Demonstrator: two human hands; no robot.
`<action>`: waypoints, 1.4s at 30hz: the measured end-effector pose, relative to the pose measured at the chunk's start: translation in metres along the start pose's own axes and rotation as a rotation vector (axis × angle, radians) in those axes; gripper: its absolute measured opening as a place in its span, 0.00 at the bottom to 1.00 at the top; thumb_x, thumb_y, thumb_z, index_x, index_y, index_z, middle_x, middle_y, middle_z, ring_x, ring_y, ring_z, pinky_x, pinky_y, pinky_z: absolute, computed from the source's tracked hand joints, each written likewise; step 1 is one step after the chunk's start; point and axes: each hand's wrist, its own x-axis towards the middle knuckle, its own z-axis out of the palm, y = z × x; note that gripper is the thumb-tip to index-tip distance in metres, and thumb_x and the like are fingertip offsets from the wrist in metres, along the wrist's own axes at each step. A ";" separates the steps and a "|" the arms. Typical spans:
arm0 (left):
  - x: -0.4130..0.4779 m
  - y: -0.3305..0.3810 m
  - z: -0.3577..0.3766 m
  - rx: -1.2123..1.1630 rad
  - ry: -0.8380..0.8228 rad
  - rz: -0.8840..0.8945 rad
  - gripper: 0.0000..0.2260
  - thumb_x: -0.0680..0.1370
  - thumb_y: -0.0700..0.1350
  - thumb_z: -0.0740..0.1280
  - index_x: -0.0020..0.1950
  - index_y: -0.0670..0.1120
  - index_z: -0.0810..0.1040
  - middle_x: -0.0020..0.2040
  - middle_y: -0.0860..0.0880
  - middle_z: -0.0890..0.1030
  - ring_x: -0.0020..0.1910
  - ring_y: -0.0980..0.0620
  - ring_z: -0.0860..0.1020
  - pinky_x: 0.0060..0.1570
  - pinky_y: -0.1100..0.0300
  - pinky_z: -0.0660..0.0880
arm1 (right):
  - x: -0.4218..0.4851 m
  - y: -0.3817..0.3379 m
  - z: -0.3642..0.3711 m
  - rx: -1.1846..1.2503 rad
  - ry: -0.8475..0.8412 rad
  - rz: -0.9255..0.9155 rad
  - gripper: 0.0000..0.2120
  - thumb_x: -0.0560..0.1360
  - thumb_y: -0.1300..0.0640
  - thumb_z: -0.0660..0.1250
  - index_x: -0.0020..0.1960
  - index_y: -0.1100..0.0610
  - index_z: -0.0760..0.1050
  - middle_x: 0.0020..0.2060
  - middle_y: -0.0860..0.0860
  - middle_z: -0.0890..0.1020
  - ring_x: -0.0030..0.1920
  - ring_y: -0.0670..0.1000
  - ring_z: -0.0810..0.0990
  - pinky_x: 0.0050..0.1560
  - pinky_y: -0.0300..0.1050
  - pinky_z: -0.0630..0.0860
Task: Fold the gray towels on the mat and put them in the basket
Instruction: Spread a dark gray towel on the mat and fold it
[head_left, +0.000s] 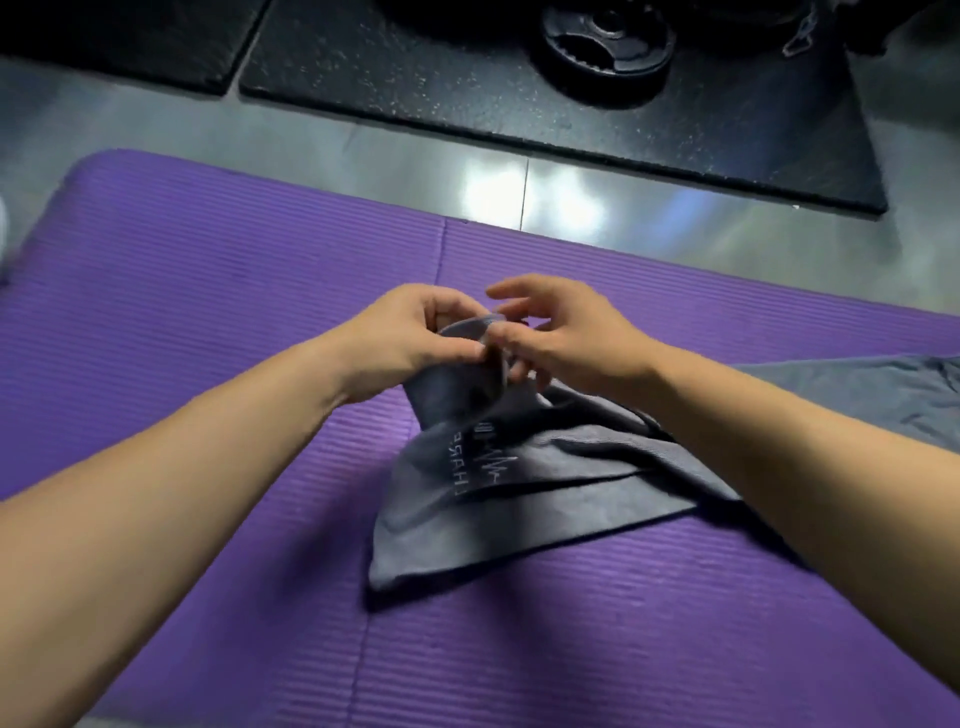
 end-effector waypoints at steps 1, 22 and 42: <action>-0.002 -0.003 -0.002 -0.079 0.027 0.011 0.11 0.76 0.31 0.71 0.57 0.37 0.81 0.51 0.41 0.86 0.48 0.52 0.83 0.52 0.60 0.80 | 0.006 -0.005 0.005 -0.022 -0.029 0.000 0.10 0.79 0.57 0.71 0.60 0.56 0.78 0.47 0.57 0.85 0.33 0.52 0.83 0.34 0.46 0.80; -0.069 -0.108 0.008 -0.268 0.004 -0.488 0.08 0.77 0.43 0.74 0.53 0.40 0.83 0.48 0.44 0.85 0.42 0.53 0.82 0.43 0.59 0.77 | 0.137 0.015 0.020 -0.201 0.351 0.081 0.07 0.79 0.53 0.69 0.42 0.50 0.77 0.37 0.47 0.79 0.42 0.51 0.79 0.47 0.44 0.77; -0.121 -0.111 0.017 -0.895 0.713 -0.371 0.08 0.83 0.44 0.64 0.59 0.41 0.77 0.52 0.43 0.85 0.44 0.50 0.84 0.39 0.57 0.82 | 0.135 0.020 0.036 -0.481 0.184 0.023 0.35 0.74 0.49 0.72 0.77 0.56 0.64 0.73 0.54 0.70 0.73 0.53 0.69 0.74 0.47 0.64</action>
